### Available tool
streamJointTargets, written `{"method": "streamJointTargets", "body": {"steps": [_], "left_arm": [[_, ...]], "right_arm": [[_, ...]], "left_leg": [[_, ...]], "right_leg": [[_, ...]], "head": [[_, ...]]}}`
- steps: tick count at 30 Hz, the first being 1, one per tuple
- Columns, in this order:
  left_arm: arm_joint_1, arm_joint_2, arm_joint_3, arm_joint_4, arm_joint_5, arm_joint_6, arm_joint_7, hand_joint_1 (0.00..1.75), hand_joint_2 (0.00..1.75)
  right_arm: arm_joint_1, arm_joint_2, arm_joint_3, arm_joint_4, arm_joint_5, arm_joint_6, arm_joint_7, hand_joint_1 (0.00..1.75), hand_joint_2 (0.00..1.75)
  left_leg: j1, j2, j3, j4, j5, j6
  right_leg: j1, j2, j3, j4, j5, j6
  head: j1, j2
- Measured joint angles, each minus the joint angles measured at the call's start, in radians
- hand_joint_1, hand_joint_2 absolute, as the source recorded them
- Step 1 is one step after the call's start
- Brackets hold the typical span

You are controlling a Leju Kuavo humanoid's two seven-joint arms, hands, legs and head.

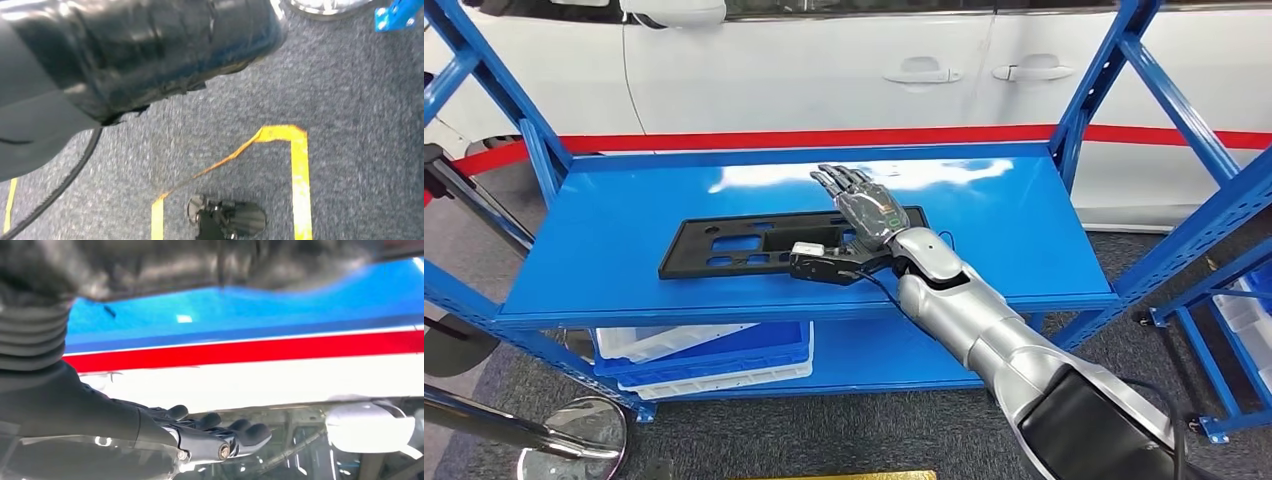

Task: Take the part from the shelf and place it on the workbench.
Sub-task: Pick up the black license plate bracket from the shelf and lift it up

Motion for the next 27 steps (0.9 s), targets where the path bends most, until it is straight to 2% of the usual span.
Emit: {"method": "streamJointTargets", "body": {"steps": [2, 3, 4, 5, 7, 8, 9, 12, 14, 15, 17, 18, 19, 20, 22, 23, 24, 25, 27], "left_arm": [[-0.001, 0.000, 0.000, 0.000, -0.002, 0.000, 0.000, 0.00, 0.00], [-0.001, 0.000, 0.000, 0.000, -0.002, 0.000, 0.000, 0.00, 0.00], [0.000, -0.001, 0.000, 0.000, -0.003, 0.000, 0.001, 0.00, 0.00], [0.000, -0.002, 0.000, 0.000, -0.003, 0.000, 0.001, 0.00, 0.00], [0.001, -0.006, 0.000, 0.000, -0.005, 0.000, 0.002, 0.00, 0.00], [0.001, -0.008, -0.001, 0.000, -0.006, 0.000, 0.003, 0.00, 0.00], [0.000, -0.010, -0.001, 0.000, -0.007, 0.000, 0.004, 0.00, 0.00], [0.000, -0.014, -0.002, 0.000, -0.009, 0.000, 0.006, 0.00, 0.00], [0.000, -0.015, -0.002, 0.000, -0.012, -0.001, 0.007, 0.00, 0.00], [0.000, -0.015, -0.002, 0.000, -0.013, -0.001, 0.008, 0.00, 0.00], [0.000, -0.015, -0.002, 0.000, -0.014, -0.003, 0.011, 0.00, 0.00], [0.000, -0.015, -0.002, 0.000, -0.014, -0.003, 0.012, 0.00, 0.00], [0.001, -0.015, -0.002, 0.000, -0.014, -0.003, 0.013, 0.00, 0.00], [0.001, -0.016, -0.002, 0.000, -0.014, -0.002, 0.013, 0.00, 0.00], [0.001, -0.016, -0.002, 0.000, -0.014, -0.002, 0.014, 0.00, 0.00], [0.000, -0.016, -0.002, 0.000, -0.014, -0.002, 0.014, 0.00, 0.00], [-0.001, -0.016, -0.002, 0.000, -0.013, -0.002, 0.014, 0.00, 0.00], [-0.001, -0.016, -0.002, 0.000, -0.013, -0.002, 0.014, 0.00, 0.00], [-0.001, -0.016, -0.002, 0.000, -0.013, -0.002, 0.015, 0.00, 0.00]], "right_arm": [[0.006, 0.000, 0.000, 0.000, -0.002, 0.000, -0.005, 0.00, 1.75], [0.012, 0.000, 0.000, 0.000, -0.003, 0.001, -0.008, 0.00, 1.75], [0.017, 0.001, 0.000, -0.001, -0.003, 0.001, -0.012, 0.00, 1.75], [0.020, 0.002, 0.000, -0.002, -0.003, 0.001, -0.015, 0.00, 1.75], [0.021, 0.006, 0.000, -0.008, -0.004, 0.003, -0.020, 0.00, 1.75], [0.022, 0.011, 0.000, -0.012, -0.005, 0.005, -0.021, 0.00, 1.75], [0.025, 0.017, 0.000, -0.016, -0.008, 0.008, -0.023, 0.00, 1.75], [0.040, 0.036, 0.000, -0.024, -0.026, 0.011, -0.030, 0.00, 1.75], [0.047, 0.049, 0.000, -0.031, -0.040, 0.010, -0.039, 0.00, 1.75], [0.051, 0.057, 0.000, -0.036, -0.048, 0.010, -0.044, 0.00, 1.75], [0.067, 0.073, 0.000, -0.045, -0.065, 0.010, -0.053, 0.00, 1.75], [0.078, 0.081, 0.000, -0.050, -0.072, 0.011, -0.057, 0.00, 1.75], [0.090, 0.088, 0.000, -0.055, -0.078, 0.012, -0.060, 0.00, 1.75], [0.100, 0.094, 0.000, -0.061, -0.084, 0.012, -0.062, 0.00, 1.75], [0.110, 0.108, 0.000, -0.073, -0.091, 0.014, -0.066, 0.00, 1.75], [0.111, 0.113, 0.000, -0.079, -0.094, 0.014, -0.067, 0.00, 1.75], [0.112, 0.118, 0.000, -0.084, -0.096, 0.016, -0.067, 0.00, 1.75], [0.115, 0.121, 0.000, -0.088, -0.099, 0.017, -0.067, 0.00, 1.75], [0.122, 0.127, 0.000, -0.095, -0.103, 0.019, -0.068, 0.00, 1.75]], "left_leg": [[0.000, 0.000, 0.000, 0.000, -0.001, 0.004], [0.000, 0.000, 0.000, 0.001, -0.002, 0.004], [0.001, -0.001, 0.000, 0.002, -0.003, 0.004], [0.001, -0.002, 0.000, 0.005, -0.006, 0.002], [0.002, -0.003, -0.001, 0.017, -0.014, -0.006], [0.000, -0.004, -0.004, 0.025, -0.019, -0.011], [-0.001, -0.004, -0.006, 0.031, -0.023, -0.016], [0.000, -0.004, -0.011, 0.035, -0.027, -0.030], [0.003, -0.002, -0.024, 0.068, -0.051, -0.039], [0.004, -0.002, -0.043, 0.111, -0.076, -0.043], [0.004, -0.002, -0.103, 0.240, -0.135, -0.049], [0.004, -0.002, -0.129, 0.291, -0.149, -0.050], [0.004, -0.002, -0.142, 0.312, -0.147, -0.050], [0.004, -0.002, -0.133, 0.290, -0.125, -0.048], [0.002, -0.002, -0.073, 0.160, -0.059, -0.038], [-0.001, -0.002, -0.041, 0.096, -0.036, -0.033], [-0.004, -0.002, -0.020, 0.054, -0.026, -0.029], [-0.007, -0.003, -0.011, 0.036, -0.026, -0.026], [-0.007, -0.004, -0.007, 0.028, -0.024, -0.020]], "right_leg": [[-0.003, -0.001, -0.062, 0.132, -0.062, 0.005], [-0.005, -0.001, -0.085, 0.179, -0.074, 0.008], [-0.008, -0.001, -0.093, 0.192, -0.068, 0.009], [-0.010, -0.001, -0.080, 0.164, -0.043, 0.011], [-0.014, -0.002, -0.016, 0.034, 0.021, 0.011], [-0.013, -0.002, 0.013, -0.024, 0.040, 0.009], [-0.012, -0.001, 0.031, -0.059, 0.048, 0.006], [-0.007, 0.000, 0.038, -0.075, 0.047, -0.012], [-0.009, -0.001, 0.041, -0.078, 0.049, -0.024], [-0.010, -0.001, 0.042, -0.079, 0.050, -0.029], [-0.008, -0.002, 0.043, -0.079, 0.048, -0.034], [-0.006, -0.002, 0.043, -0.079, 0.047, -0.035], [-0.004, -0.002, 0.044, -0.079, 0.046, -0.037], [-0.003, -0.001, 0.045, -0.079, 0.046, -0.037], [-0.001, 0.001, 0.048, -0.079, 0.044, -0.037], [0.000, 0.002, 0.049, -0.079, 0.043, -0.036], [0.001, 0.002, 0.048, -0.079, 0.042, -0.033], [0.001, 0.002, 0.048, -0.080, 0.042, -0.029], [0.000, 0.002, 0.048, -0.082, 0.042, -0.019]], "head": [[0.002, 0.000], [0.002, 0.000], [0.002, 0.000], [0.002, 0.000], [0.003, 0.000], [0.002, 0.000], [0.002, 0.000], [0.002, 0.000], [-0.001, 0.000], [-0.002, 0.000], [-0.005, 0.000], [-0.004, 0.000], [-0.004, 0.000], [-0.004, 0.000], [-0.004, 0.000], [-0.004, 0.000], [-0.004, 0.000], [-0.004, 0.000], [-0.003, 0.000]]}}
